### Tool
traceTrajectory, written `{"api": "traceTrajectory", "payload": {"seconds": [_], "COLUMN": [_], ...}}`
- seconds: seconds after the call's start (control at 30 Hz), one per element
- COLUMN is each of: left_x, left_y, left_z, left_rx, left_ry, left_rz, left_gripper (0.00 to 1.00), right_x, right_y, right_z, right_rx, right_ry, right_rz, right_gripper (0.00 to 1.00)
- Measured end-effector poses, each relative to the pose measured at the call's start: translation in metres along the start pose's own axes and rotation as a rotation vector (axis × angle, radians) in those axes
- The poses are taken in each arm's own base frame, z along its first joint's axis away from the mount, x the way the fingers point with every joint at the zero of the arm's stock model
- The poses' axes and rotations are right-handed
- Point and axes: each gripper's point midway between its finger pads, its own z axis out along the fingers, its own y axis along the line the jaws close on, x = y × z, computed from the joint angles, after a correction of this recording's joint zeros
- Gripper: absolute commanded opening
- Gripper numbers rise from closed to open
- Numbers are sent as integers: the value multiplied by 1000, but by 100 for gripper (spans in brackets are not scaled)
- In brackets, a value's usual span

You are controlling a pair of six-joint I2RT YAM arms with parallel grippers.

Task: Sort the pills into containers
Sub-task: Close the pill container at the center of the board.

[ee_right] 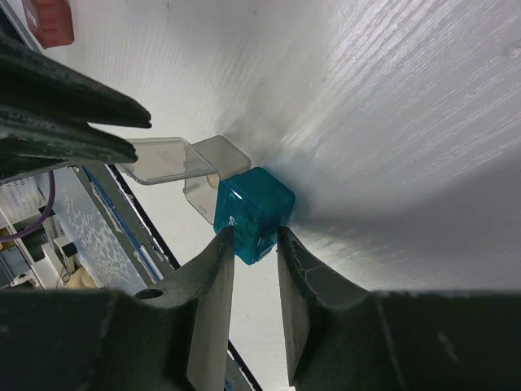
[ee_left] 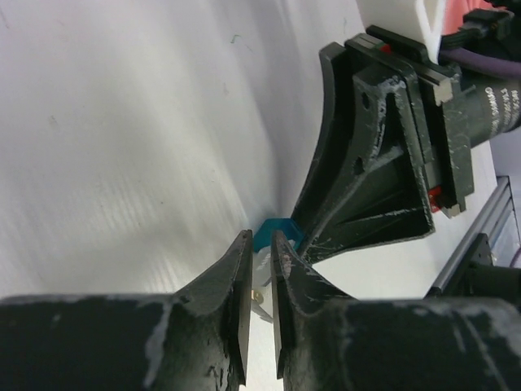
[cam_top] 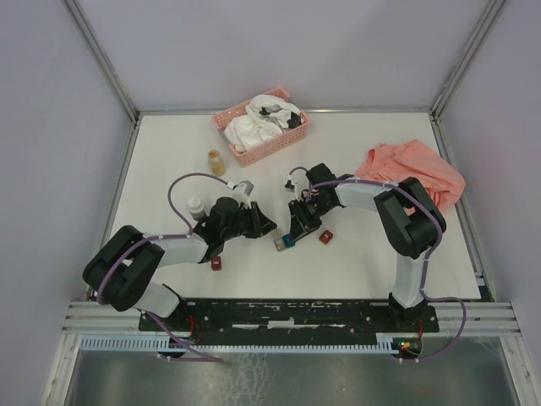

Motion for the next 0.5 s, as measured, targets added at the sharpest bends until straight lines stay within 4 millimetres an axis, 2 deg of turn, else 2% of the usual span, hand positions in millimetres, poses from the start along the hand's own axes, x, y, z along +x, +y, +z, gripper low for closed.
{"api": "traceTrajectory", "payload": {"seconds": [0.23,0.5], "left_x": [4,27], "left_y": [-17,-31], "left_z": [-7,-8], "left_rx": [86,142], "left_ry": [24,96], "left_rz": [9,23], "left_gripper": [17,12], "right_x": [0,0], "right_y": [0,0], "right_z": [0,0], "right_rx": [0,0], "right_ry": [0,1], "right_rz": [0,1], "right_gripper": [34,34]}}
